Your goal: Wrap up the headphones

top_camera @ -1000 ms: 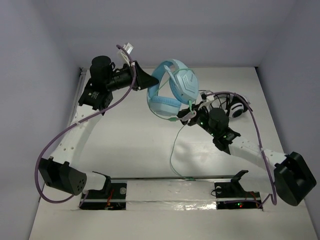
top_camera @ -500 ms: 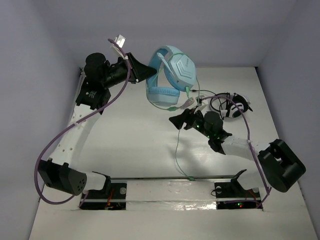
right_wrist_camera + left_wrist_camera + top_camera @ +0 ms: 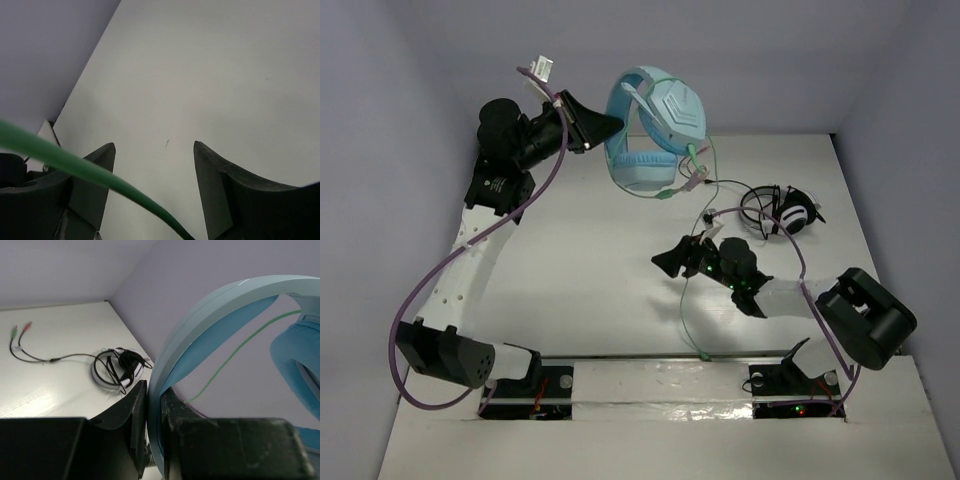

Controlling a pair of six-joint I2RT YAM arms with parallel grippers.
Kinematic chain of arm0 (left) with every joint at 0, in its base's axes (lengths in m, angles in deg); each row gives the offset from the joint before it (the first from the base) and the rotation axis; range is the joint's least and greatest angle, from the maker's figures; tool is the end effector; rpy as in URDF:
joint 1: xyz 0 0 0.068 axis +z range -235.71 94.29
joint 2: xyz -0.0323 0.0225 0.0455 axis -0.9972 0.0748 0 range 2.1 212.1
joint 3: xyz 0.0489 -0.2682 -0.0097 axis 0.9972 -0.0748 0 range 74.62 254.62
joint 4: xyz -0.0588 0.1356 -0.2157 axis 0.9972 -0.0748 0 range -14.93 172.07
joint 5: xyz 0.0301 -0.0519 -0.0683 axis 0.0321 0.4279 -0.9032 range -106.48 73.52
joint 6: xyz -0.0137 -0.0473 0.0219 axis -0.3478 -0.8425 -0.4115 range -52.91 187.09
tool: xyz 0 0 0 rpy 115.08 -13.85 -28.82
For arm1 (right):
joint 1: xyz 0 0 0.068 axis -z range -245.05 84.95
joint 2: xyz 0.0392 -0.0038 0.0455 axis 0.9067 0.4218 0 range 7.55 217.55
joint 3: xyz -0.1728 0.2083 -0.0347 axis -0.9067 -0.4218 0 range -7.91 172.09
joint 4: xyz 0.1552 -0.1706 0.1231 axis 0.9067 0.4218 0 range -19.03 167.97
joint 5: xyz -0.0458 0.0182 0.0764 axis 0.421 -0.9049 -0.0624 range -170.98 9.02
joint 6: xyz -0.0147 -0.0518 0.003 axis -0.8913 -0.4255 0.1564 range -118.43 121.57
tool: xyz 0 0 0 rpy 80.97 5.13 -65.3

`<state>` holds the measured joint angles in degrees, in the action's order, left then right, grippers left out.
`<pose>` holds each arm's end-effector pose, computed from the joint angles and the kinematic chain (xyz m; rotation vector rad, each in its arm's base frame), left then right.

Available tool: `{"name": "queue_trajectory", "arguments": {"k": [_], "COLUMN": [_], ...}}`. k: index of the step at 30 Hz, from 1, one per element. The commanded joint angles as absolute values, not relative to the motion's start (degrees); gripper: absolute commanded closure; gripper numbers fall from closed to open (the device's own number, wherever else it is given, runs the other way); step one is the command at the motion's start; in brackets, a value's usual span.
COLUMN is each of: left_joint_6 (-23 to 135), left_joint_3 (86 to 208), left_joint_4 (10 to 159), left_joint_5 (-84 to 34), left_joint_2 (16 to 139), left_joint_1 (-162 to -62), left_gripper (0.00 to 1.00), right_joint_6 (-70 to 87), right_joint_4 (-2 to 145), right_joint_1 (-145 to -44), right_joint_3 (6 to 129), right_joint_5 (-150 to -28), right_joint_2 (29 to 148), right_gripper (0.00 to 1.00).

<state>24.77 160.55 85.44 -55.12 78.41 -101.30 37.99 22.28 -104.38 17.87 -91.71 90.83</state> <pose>0.2717 -0.0989 0.4929 0.2751 1.4969 -1.2749 0.2116 0.1819 0.1846 -0.1961 1.8502 1.1129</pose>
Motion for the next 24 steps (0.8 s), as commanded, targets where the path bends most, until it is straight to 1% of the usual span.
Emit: {"name": "queue_trajectory", "arguments": {"k": [1, 8, 13, 21, 24], "left_joint_6": [21.6, 19.8, 19.3, 19.2, 19.3], "left_joint_3": [166.2, 164.6, 164.4, 165.6, 165.1], "left_joint_4": [90.2, 92.2, 92.9, 92.5, 92.5], "left_joint_5": [-53.4, -52.4, -51.3, -49.7, -48.7], "left_joint_2": [77.8, 77.8, 77.9, 78.5, 78.6], "left_joint_1": [-100.0, -97.7, -97.1, -96.6, -96.6], "left_gripper": [1.0, 1.0, 1.0, 1.0, 1.0], "right_joint_6": [39.2, 39.5, 41.1, 42.7, 43.1], "right_joint_4": [15.8, 19.0, 17.9, 15.2, 15.9], "right_joint_1": [-105.4, -105.4, -106.2, -109.2, -109.7], "right_joint_3": [15.8, 12.2, 9.9, 8.2, 8.2], "right_joint_5": [-90.3, -87.5, -88.5, -87.1, -86.3], "right_joint_2": [89.4, 83.6, 83.6, 87.2, 87.4], "right_gripper": [0.3, 0.27, 0.31, 0.33, 0.37]}}
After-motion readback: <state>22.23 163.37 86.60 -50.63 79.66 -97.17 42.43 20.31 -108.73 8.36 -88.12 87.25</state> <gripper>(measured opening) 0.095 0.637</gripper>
